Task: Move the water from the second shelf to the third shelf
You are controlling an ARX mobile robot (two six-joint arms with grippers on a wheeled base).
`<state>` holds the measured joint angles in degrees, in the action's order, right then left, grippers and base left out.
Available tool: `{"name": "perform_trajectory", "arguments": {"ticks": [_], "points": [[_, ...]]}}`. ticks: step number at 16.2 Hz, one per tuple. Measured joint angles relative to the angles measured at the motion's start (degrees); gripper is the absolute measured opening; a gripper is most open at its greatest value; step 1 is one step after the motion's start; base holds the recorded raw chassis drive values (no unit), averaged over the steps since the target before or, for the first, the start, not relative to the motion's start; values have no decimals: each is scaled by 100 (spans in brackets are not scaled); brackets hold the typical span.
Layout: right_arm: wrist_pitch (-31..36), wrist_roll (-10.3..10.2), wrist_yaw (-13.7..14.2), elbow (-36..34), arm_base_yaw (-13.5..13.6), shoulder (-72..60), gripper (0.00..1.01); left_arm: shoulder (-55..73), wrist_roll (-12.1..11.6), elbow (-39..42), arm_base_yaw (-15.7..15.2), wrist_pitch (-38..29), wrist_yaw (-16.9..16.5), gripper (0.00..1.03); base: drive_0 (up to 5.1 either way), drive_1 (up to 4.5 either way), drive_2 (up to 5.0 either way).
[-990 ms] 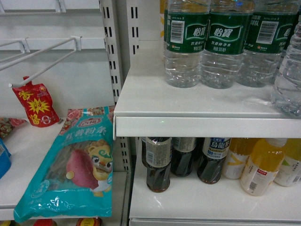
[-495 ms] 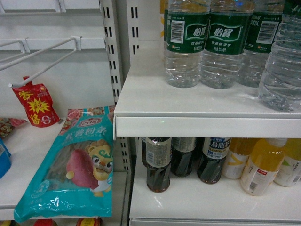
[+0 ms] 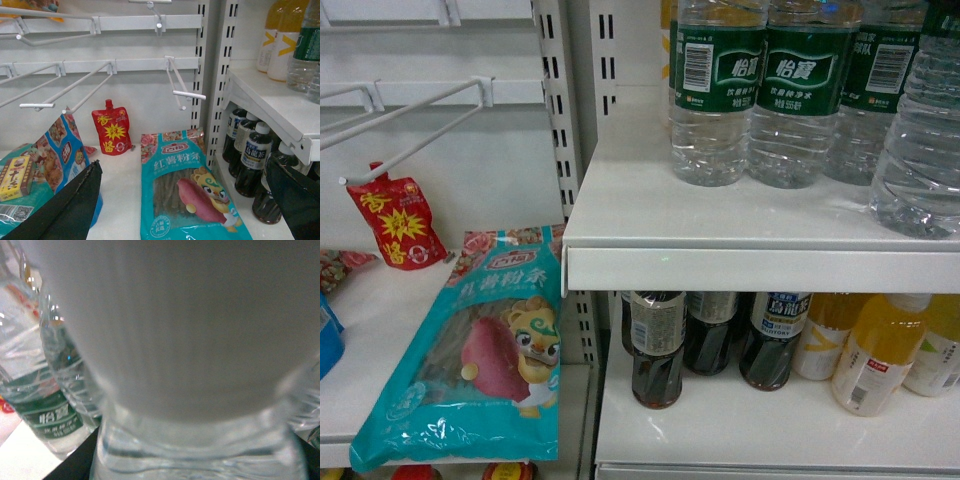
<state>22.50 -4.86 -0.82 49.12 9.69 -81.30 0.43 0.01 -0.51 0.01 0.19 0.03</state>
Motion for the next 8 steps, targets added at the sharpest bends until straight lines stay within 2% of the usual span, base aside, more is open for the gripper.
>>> {"name": "perform_trajectory", "arguments": {"ticks": [1, 3, 8], "points": [[76, 2, 2, 26, -2, 7, 80, 0, 0, 0, 0, 0, 0, 98, 0, 0, 0], [76, 2, 0, 37, -2, 15, 98, 0, 0, 0, 0, 0, 0, 98, 0, 0, 0], [-247, 114, -11, 20, 4, 339, 98, 0, 0, 0, 0, 0, 0, 98, 0, 0, 0]]}}
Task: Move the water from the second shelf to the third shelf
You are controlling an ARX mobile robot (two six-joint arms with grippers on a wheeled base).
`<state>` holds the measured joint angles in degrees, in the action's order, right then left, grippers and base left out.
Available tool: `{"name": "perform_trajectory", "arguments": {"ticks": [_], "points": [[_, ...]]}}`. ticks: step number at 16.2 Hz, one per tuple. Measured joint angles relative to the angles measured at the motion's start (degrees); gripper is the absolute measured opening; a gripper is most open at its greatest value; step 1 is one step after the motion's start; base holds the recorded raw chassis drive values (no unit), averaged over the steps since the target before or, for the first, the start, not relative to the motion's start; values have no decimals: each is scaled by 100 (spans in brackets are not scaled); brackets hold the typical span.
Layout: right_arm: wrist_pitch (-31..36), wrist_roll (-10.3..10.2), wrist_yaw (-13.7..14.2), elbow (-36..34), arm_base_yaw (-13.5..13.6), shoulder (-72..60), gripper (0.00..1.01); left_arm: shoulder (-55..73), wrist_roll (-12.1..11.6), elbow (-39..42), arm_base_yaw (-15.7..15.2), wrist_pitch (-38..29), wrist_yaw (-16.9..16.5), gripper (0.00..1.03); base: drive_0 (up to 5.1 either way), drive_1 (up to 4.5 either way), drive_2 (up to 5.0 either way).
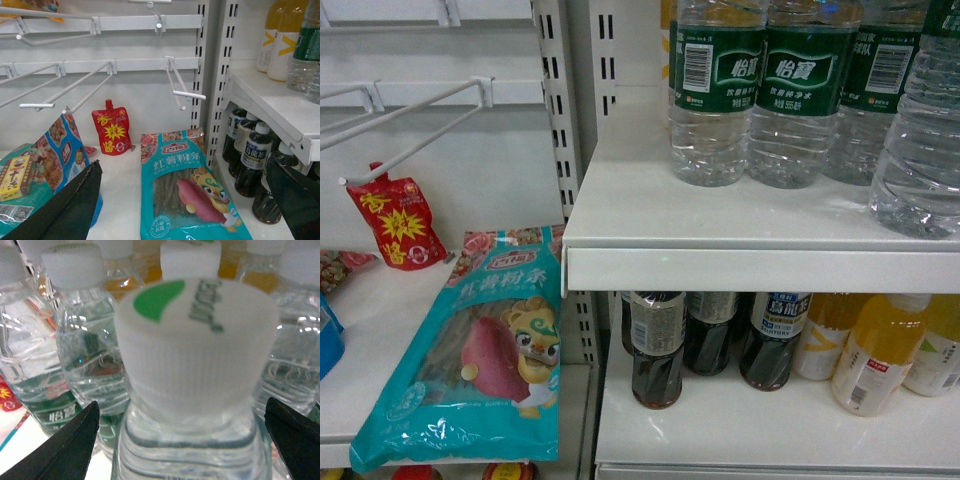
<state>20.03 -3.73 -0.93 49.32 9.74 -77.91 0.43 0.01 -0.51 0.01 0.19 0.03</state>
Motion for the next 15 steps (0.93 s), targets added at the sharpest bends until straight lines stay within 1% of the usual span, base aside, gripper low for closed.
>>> {"name": "perform_trajectory", "arguments": {"ticks": [3, 6, 7, 9, 11, 13, 14, 15], "points": [[-184, 57, -122, -260, -4, 343, 98, 0, -2, 0, 0, 2, 0, 98, 0, 0, 0], [-428, 52, -452, -514, -79, 1119, 98, 0, -2, 0, 0, 0, 0, 98, 0, 0, 0], [-586, 55, -542, -704, -120, 1394, 98, 0, -2, 0, 0, 0, 0, 98, 0, 0, 0], [-835, 48, -776, -999, -271, 1818, 98, 0, -2, 0, 0, 0, 2, 98, 0, 0, 0], [-973, 52, -885, -1182, -387, 2194, 98, 0, 0, 0, 0, 0, 2, 98, 0, 0, 0], [-1362, 59, -1237, -1467, -592, 3180, 98, 0, -2, 0, 0, 0, 0, 98, 0, 0, 0], [-1158, 129, -780, -1683, -544, 3657, 92, 0, 0, 0, 0, 0, 0, 98, 0, 0, 0], [-1255, 243, -221, -2044, -782, 4221, 79, 0, 0, 0, 0, 0, 0, 98, 0, 0, 0]]}}
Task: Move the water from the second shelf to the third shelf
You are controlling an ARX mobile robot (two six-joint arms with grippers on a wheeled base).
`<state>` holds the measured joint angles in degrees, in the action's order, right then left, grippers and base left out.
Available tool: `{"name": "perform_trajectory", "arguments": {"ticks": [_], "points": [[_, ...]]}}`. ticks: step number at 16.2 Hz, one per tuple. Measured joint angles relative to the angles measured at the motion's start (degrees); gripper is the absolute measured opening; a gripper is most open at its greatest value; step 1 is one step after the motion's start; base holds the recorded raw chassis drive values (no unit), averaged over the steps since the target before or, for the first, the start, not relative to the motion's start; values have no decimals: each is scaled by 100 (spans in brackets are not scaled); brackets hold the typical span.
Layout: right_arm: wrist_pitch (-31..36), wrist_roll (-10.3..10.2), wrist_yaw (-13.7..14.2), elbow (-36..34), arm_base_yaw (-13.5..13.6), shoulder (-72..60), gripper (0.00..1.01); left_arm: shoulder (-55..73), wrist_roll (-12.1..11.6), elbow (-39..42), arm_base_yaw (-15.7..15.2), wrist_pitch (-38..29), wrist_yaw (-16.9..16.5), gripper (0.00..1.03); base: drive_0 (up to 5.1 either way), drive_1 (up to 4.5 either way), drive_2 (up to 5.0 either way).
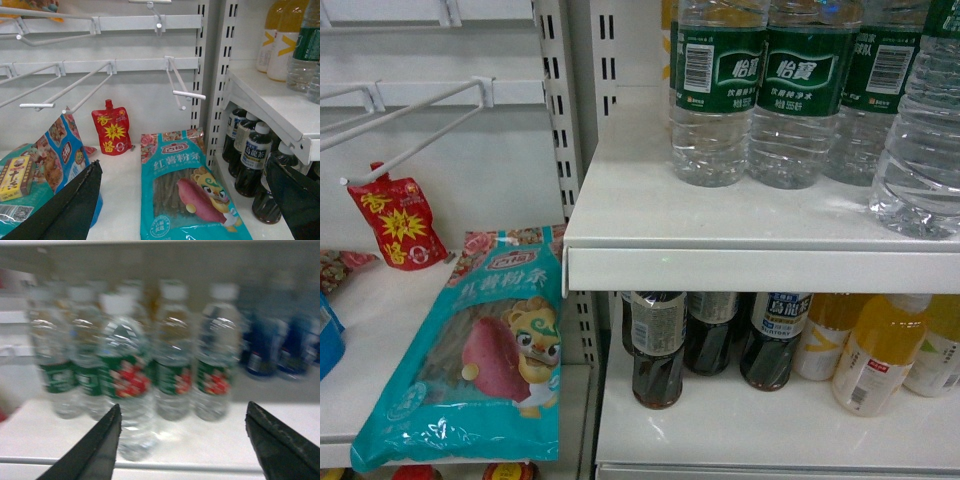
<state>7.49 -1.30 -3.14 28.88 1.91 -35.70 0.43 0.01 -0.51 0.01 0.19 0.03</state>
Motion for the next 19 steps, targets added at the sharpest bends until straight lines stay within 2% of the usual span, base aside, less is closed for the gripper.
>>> {"name": "perform_trajectory", "arguments": {"ticks": [1, 2, 4, 6, 12, 14, 19], "points": [[-157, 31, 299, -407, -203, 468, 68, 0, 0, 0, 0, 2, 13, 98, 0, 0, 0], [-232, 55, 372, -826, -254, 896, 55, 0, -2, 0, 0, 0, -7, 98, 0, 0, 0], [59, 92, 315, -1443, -192, 1414, 29, 0, 0, 0, 0, 0, 0, 98, 0, 0, 0], [81, 92, 317, -1843, -192, 1626, 4, 0, -2, 0, 0, 2, 0, 98, 0, 0, 0], [-48, 114, 317, -2529, -192, 2474, 2, 0, -2, 0, 0, 0, 0, 98, 0, 0, 0], [-833, 116, 315, -2627, -192, 3265, 2, 0, 0, 0, 0, 0, 2, 98, 0, 0, 0], [-807, 120, 313, -2813, -192, 3539, 2, 0, 0, 0, 0, 2, 2, 98, 0, 0, 0]]}}
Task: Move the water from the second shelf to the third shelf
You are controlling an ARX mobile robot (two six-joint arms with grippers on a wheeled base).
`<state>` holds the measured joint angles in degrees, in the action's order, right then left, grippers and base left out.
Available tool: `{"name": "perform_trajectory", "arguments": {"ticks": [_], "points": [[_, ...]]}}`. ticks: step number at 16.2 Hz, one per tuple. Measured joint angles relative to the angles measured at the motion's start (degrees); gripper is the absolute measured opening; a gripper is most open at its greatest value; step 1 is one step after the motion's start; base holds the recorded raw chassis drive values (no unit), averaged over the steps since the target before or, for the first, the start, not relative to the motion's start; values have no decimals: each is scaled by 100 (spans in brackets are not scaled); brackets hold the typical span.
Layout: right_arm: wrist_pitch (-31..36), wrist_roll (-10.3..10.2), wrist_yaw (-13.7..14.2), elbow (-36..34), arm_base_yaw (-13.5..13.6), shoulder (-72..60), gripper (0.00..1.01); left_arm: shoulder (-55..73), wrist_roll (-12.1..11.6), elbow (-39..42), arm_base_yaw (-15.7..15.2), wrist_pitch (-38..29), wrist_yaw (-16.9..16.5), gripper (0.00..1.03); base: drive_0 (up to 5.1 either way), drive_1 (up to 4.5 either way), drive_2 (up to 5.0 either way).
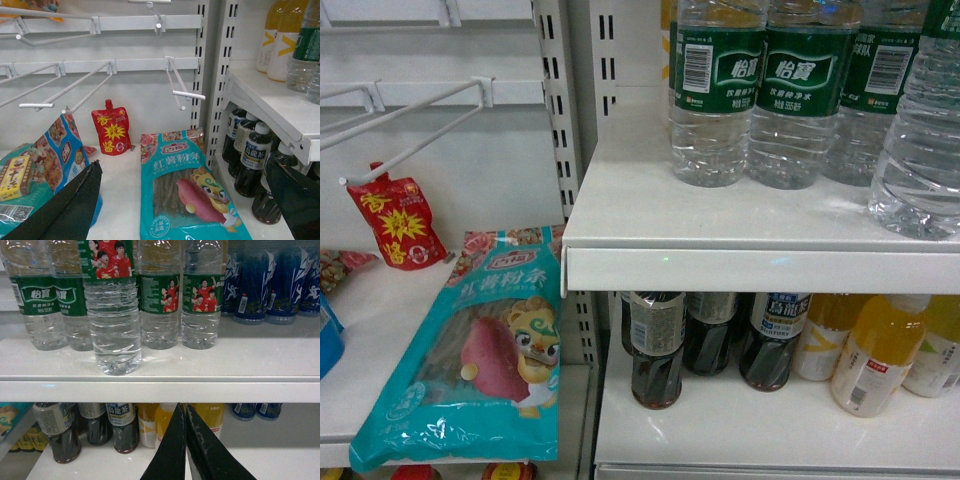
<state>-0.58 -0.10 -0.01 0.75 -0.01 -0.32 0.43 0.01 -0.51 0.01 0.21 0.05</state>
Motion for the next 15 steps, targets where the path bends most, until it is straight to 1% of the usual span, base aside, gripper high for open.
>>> {"name": "perform_trajectory", "arguments": {"ticks": [6, 7, 12, 14, 15], "points": [[39, -4, 2, 0, 0, 7, 2, 0, -2, 0, 0, 0, -2, 98, 0, 0, 0], [39, -2, 2, 0, 0, 7, 7, 0, 0, 0, 0, -2, -2, 98, 0, 0, 0], [39, -2, 2, 0, 0, 7, 72, 0, -2, 0, 0, -2, -2, 98, 0, 0, 0], [39, -2, 2, 0, 0, 7, 96, 0, 0, 0, 0, -2, -2, 98, 0, 0, 0], [39, -4, 2, 0, 0, 7, 99, 0, 0, 0, 0, -2, -2, 98, 0, 0, 0]]}}
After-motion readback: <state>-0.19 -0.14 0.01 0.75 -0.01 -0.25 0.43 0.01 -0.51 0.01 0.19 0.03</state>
